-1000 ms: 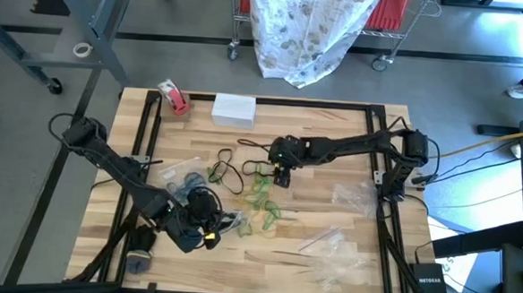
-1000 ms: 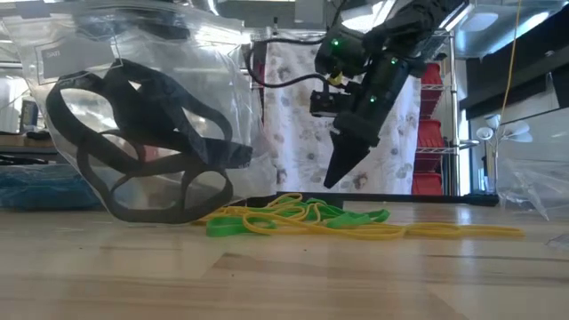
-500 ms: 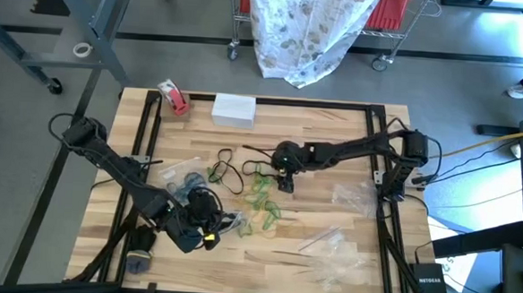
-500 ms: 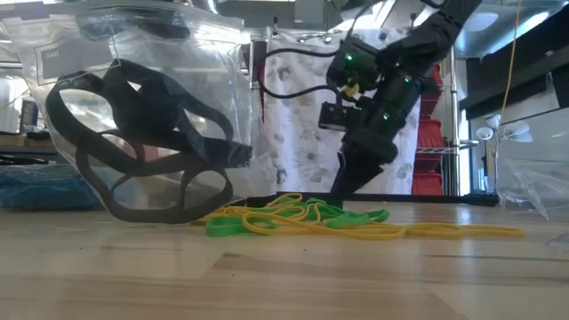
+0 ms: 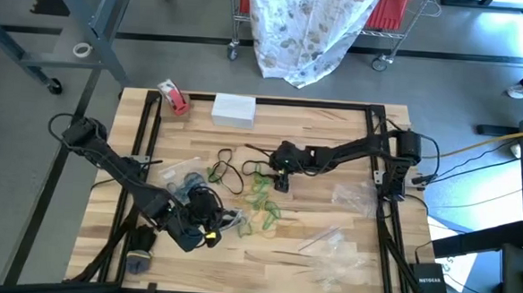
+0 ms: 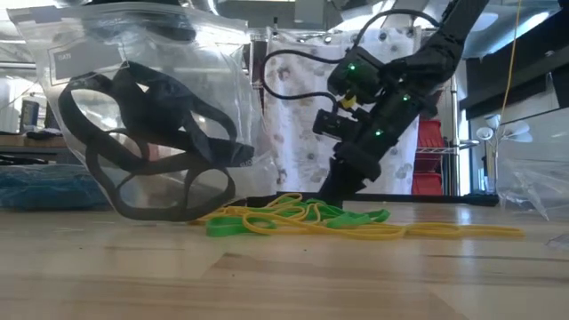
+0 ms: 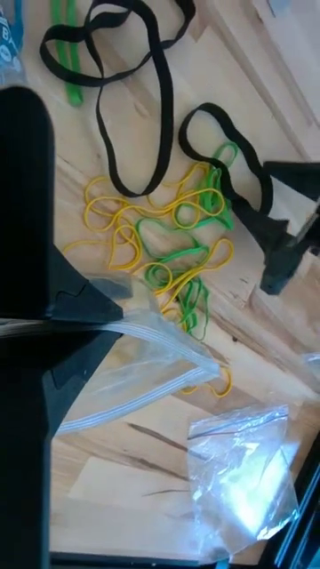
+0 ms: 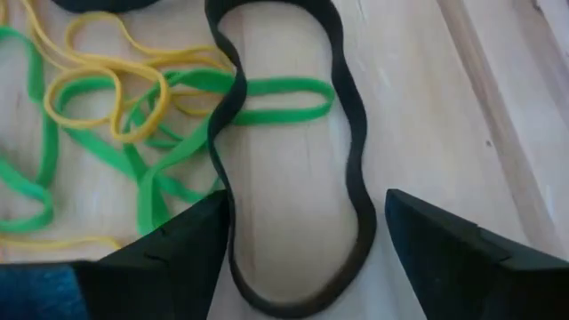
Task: Sort rubber bands
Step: Put the black rubber band into the transparent zip bag
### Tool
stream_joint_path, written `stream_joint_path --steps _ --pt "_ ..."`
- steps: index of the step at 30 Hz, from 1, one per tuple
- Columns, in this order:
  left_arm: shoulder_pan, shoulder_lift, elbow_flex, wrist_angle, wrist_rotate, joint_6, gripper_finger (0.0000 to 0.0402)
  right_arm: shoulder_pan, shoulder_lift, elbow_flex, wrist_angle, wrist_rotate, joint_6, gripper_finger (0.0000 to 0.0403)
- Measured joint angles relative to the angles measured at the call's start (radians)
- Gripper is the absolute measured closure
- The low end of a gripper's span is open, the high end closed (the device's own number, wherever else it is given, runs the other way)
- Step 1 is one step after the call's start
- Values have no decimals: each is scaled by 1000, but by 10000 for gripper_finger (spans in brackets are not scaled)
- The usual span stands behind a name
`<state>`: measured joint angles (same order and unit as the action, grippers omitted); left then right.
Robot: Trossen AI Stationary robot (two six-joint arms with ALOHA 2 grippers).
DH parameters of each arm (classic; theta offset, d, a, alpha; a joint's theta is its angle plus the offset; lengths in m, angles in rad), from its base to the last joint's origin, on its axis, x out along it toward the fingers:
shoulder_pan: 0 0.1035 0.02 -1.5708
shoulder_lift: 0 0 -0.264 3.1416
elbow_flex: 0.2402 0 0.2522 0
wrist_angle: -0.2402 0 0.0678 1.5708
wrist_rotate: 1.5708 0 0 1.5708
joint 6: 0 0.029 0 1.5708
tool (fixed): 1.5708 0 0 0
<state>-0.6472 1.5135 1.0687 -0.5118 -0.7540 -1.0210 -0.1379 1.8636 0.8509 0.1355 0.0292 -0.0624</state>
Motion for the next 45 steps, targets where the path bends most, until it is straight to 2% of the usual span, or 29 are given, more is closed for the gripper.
stream_joint_path --steps 3,6,9,14,16,20,23,27,31,34,37,40,45 --pt "0 0 0 3 0 -3 400 0 25 2 25 -3 11 118" --pt "0 0 0 5 0 -7 400 0 26 2 20 -3 15 152" --pt "0 0 0 6 0 -7 400 2 27 2 3 -8 16 216" --pt "0 0 0 6 0 -6 400 2 -1 5 -116 31 15 362" --pt "0 0 0 6 0 -6 400 2 -34 2 -158 47 13 390" --pt "0 0 0 7 1 -4 400 24 -119 -9 -255 104 29 382" --pt "1 0 0 7 1 -4 400 52 -210 -5 -302 157 32 394" --pt "1 0 0 8 0 -19 400 106 -321 -5 -362 153 75 394" --pt "5 0 0 18 0 -23 400 200 -421 -4 -319 140 110 391" --pt "10 0 1 43 0 -20 400 287 -454 -4 -211 112 127 391" --pt "22 0 1 57 0 -20 400 378 -458 -3 -31 56 130 391" --pt "38 0 1 76 -1 -23 400 461 -419 -1 179 14 56 391" --pt "59 0 1 172 -1 39 400 550 -319 2 504 7 -108 391"
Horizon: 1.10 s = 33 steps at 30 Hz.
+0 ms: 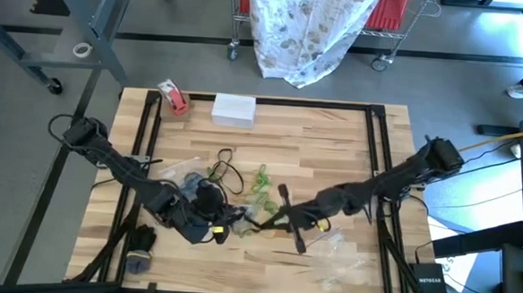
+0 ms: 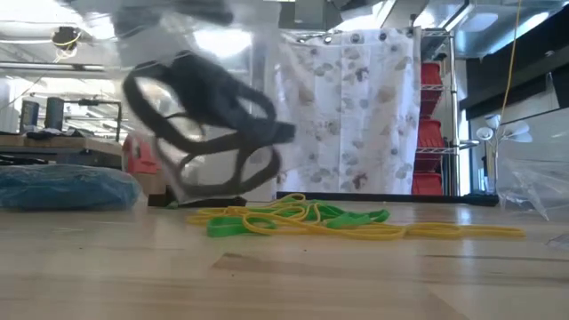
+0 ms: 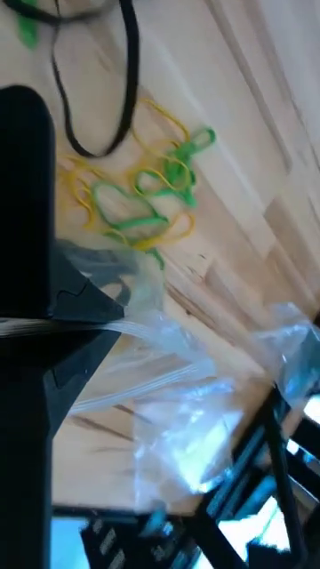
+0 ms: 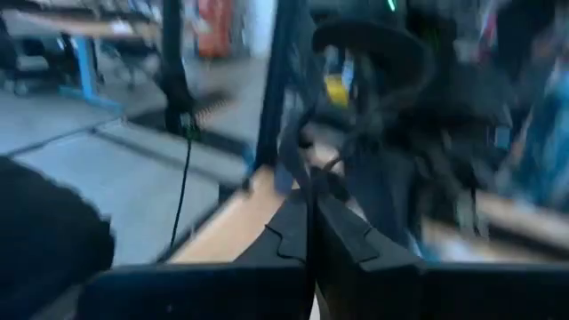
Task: Sort rubber bands
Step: Put the black rubber band into the transparent zip bag
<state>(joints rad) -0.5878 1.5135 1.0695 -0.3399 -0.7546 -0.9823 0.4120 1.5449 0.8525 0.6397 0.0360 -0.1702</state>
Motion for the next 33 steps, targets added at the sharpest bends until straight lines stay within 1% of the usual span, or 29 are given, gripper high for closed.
stream_joint_path --steps 2,7,10,13,16,19,23,24,28,33 --pt "5 0 0 35 3 27 400 5 44 20 64 0 -58 391" --pt "11 0 0 131 30 91 400 -7 135 125 64 2 -157 391" --pt "11 0 0 161 41 108 400 -15 183 186 61 -3 -214 391" --pt "11 0 0 168 42 99 400 -22 213 236 18 -2 -270 391" --pt "7 0 0 169 41 91 400 -28 225 271 -95 11 -289 391" --pt "6 0 0 177 41 73 400 -34 225 281 -200 55 -283 391" --pt "7 -1 -3 170 32 71 400 -32 225 283 -289 220 -223 391" --pt "9 -1 -3 172 34 70 400 -30 223 283 -310 237 -205 391" --pt "9 -1 -3 167 30 66 400 -33 222 285 -380 255 -128 391" --pt "5 -3 0 189 42 61 400 -37 226 281 -471 279 26 391"
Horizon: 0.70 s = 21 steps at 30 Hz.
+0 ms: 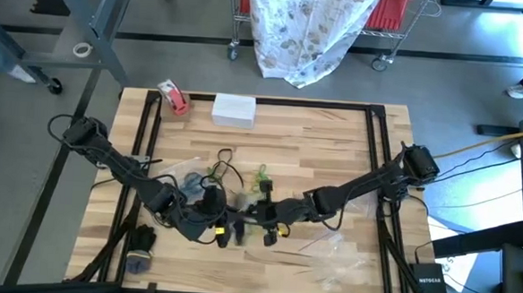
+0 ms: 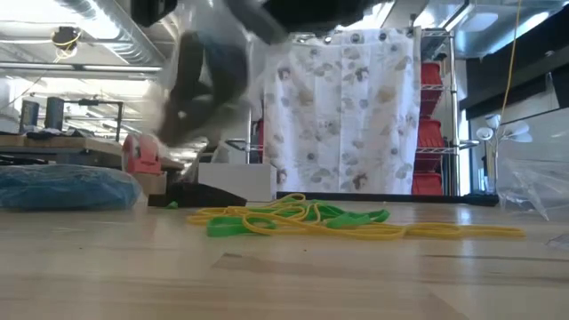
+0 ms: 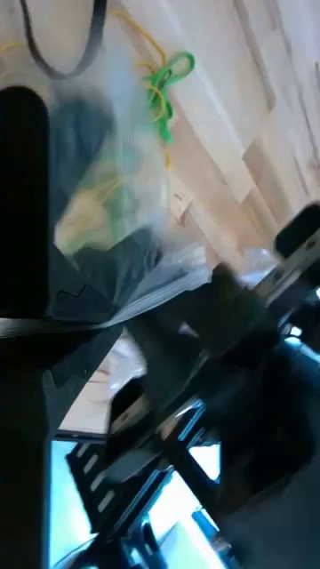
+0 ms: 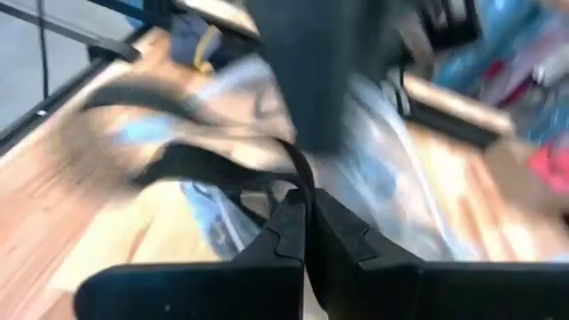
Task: Sort rubber bands
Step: Put the black rubber band into the transparent zip bag
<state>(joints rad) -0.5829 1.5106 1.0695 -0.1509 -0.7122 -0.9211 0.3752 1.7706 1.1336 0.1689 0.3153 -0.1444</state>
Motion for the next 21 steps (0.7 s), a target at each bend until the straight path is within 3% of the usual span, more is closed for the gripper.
stream_joint_path --steps 6,16,21 --pt "2 0 0 24 -1 13 400 -34 -1 0 -109 -3 217 391" --pt "10 42 0 -3 -9 -34 400 -97 -1 0 -68 -17 669 391" --pt "22 62 0 -23 -5 -59 400 -102 -1 0 -69 -57 758 391"
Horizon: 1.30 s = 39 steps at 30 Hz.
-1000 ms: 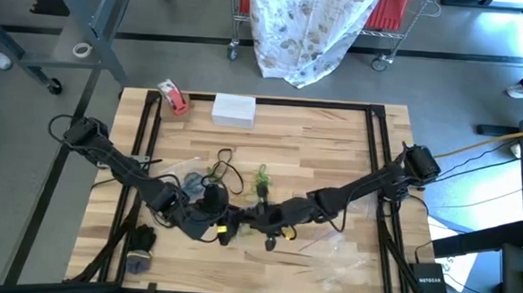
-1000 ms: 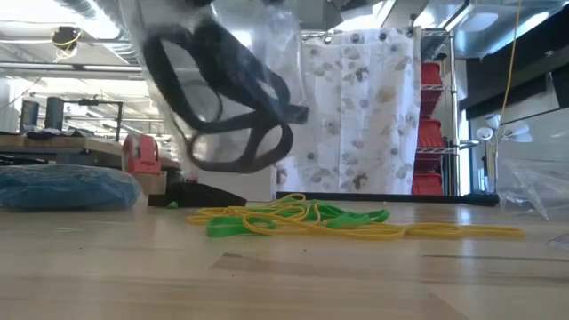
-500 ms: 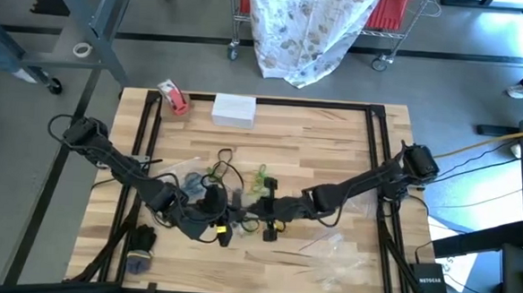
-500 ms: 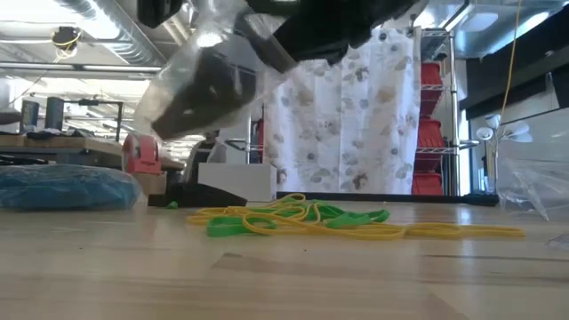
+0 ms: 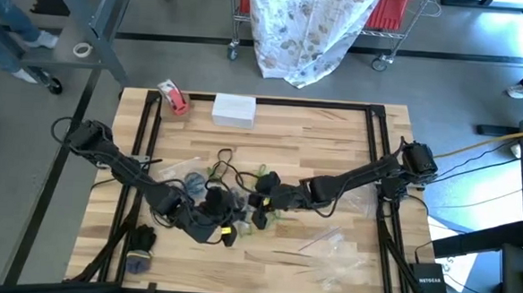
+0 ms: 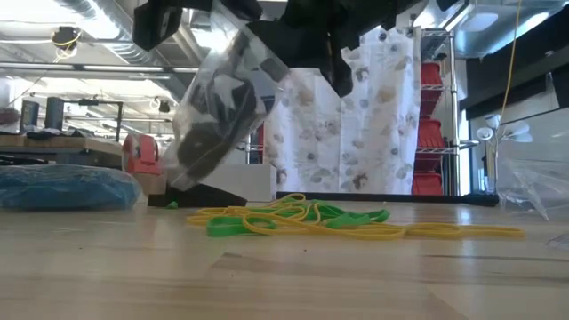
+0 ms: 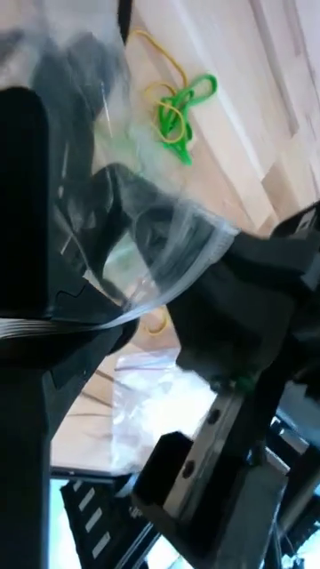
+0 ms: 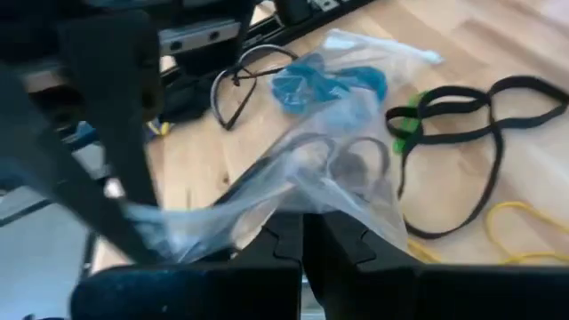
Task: Sort rubber bands
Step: Put the black rubber band into the transparent zip bag
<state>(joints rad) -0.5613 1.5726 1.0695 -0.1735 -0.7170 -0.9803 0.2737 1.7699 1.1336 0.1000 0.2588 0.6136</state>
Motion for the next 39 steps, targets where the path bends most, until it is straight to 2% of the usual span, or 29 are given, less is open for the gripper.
stream_joint_path --steps 3,6,15,21,23,27,29,31,39 --pt "2 -2 0 -7 -9 -2 400 0 0 0 -14 -6 -3 388" --pt "4 -6 0 -7 -19 4 400 0 0 0 -15 -4 2 367" --pt "14 -6 0 -165 -23 -93 400 0 0 0 -14 3 -119 243" --pt "21 -6 0 -232 -30 -163 400 1 0 0 8 -1 -178 198" --pt "21 -6 0 -238 -30 -165 400 1 -9 0 10 -49 -224 193" --pt "21 -6 0 -239 -30 -165 400 19 -28 0 -7 -214 -346 192" --pt "20 -6 0 -238 -30 -164 400 45 -29 1 -16 -237 -393 192" --pt "20 -6 0 -234 -30 -161 400 74 -26 1 -30 -217 -435 192" --pt "20 -6 -1 -188 -30 -112 400 155 71 1 131 90 -540 191"
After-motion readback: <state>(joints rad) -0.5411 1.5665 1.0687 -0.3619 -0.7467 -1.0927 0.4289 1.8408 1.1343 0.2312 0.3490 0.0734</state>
